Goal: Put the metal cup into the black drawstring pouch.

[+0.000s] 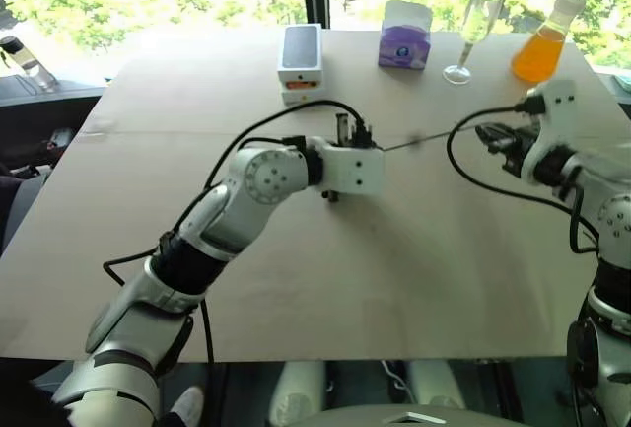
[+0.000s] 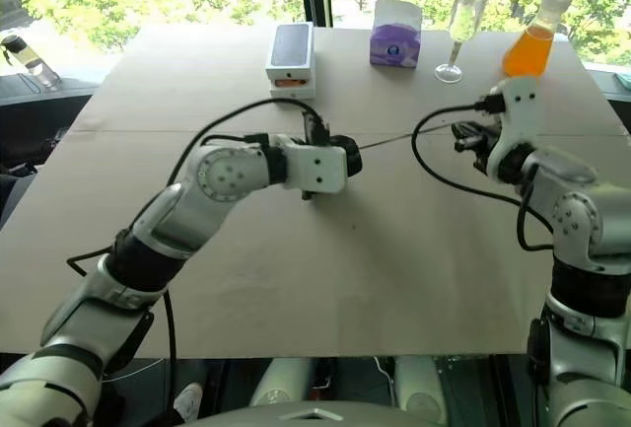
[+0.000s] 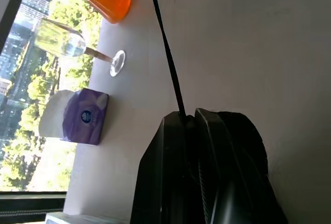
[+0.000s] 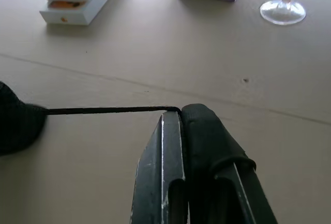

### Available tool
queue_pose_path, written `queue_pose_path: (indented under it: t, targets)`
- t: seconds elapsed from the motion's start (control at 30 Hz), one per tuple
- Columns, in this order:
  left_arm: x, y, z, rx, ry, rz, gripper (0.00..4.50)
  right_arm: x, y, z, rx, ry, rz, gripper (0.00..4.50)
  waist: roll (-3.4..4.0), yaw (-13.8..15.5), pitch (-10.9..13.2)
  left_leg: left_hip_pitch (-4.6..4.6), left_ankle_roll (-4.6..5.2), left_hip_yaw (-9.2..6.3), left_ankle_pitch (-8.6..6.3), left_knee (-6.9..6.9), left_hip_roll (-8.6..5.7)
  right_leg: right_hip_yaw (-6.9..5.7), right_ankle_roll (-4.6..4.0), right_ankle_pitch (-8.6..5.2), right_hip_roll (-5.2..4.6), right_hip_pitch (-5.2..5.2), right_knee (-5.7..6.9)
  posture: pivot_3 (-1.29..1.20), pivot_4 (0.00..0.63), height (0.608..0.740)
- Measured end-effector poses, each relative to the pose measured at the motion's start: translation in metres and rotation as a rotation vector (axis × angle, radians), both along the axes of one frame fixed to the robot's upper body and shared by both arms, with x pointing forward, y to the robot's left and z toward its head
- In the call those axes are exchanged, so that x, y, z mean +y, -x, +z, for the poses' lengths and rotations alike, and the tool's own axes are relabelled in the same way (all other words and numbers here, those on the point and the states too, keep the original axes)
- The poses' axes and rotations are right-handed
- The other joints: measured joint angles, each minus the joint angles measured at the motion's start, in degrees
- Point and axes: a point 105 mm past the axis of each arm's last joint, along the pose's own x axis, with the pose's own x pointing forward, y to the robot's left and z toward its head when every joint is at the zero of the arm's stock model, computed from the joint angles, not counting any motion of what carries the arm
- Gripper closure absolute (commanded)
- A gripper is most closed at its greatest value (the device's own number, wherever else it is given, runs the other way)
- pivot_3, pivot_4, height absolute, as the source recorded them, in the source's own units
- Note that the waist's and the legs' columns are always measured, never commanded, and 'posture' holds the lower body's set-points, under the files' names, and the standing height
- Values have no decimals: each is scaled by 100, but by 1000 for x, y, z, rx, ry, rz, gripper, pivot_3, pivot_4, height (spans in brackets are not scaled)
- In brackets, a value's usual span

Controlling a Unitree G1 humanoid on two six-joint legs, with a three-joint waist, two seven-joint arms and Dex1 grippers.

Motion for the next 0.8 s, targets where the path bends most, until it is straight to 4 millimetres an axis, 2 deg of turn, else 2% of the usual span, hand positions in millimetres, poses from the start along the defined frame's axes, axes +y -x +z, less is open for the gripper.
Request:
queue_pose_path:
  t: [0.07,0.13,0.2,0.23,0.27,0.3,0.33,0.37,0.47,0.53,0.57,0.6,0.67,0.7,0.8]
  targets:
    - [-8,4,-29,79,-11,-7,4373,-5,9,-25,63,36,-1,4500,0,-12,1,-4,3,4,-2,4,-4,5,6,3,-1,-3,-1,0,150,737]
    - [-19,6,-43,148,38,7,4373,-15,21,-46,96,117,0,4500,-2,-19,2,-5,6,3,-3,10,-5,5,10,4,-1,-2,-3,0,150,737]
    - [-25,7,-44,181,76,4,3650,-21,27,-54,80,189,13,4500,-1,-47,1,3,14,5,-8,12,-4,11,13,5,0,-1,1,0,150,737]
    - [-26,7,-46,201,81,4,3470,-25,29,-54,63,226,11,4500,2,-76,-1,9,19,10,-11,12,-1,21,13,5,5,0,2,0,150,737]
    - [-23,7,-48,224,87,15,2975,-32,29,-52,48,272,0,3883,5,-100,-2,11,19,11,-11,12,2,25,12,5,10,-1,3,0,150,737]
    - [-17,6,-50,264,119,36,2631,-37,31,-49,11,323,8,3660,7,-118,-3,15,21,11,-12,12,7,25,12,5,13,-1,5,0,150,737]
    - [-11,5,-51,302,158,60,1971,-40,32,-47,-21,362,19,3021,6,-138,-4,17,19,11,-11,12,17,25,11,5,21,0,5,0,150,737]
    - [-10,4,-50,319,186,70,1636,-39,33,-46,-37,373,31,2693,6,-142,-4,17,18,9,-10,12,19,24,11,5,22,0,7,0,150,737]
    - [-10,2,-29,424,401,87,234,-32,38,-49,-79,395,92,1218,6,-130,-4,12,16,8,-9,20,20,21,11,6,20,0,11,0,150,737]
    - [-6,5,-9,497,547,71,217,-29,42,-50,-94,396,126,259,6,-127,-4,10,2,9,-1,32,20,23,12,6,18,2,11,0,150,737]
    - [0,7,1,538,615,58,217,-30,45,-50,-94,400,144,50,6,-126,-4,9,-2,9,1,35,20,24,12,6,18,2,11,0,150,737]
    - [12,11,8,601,687,55,217,-34,50,-52,-84,414,162,50,6,-128,-4,9,-1,9,1,35,20,25,12,6,17,4,10,0,150,737]
    - [23,13,12,665,745,69,217,-36,52,-52,-91,417,166,50,6,-127,-4,9,-2,8,1,35,20,23,12,6,18,4,10,0,150,737]
    - [31,13,17,723,811,79,217,-35,52,-47,-129,399,167,50,6,-127,-4,9,-2,7,1,37,20,23,12,6,18,4,11,0,150,737]
    - [52,8,39,746,1039,108,217,-22,55,-33,-249,274,215,50,6,-113,-4,14,-1,-3,1,48,23,16,12,6,20,15,13,0,150,737]
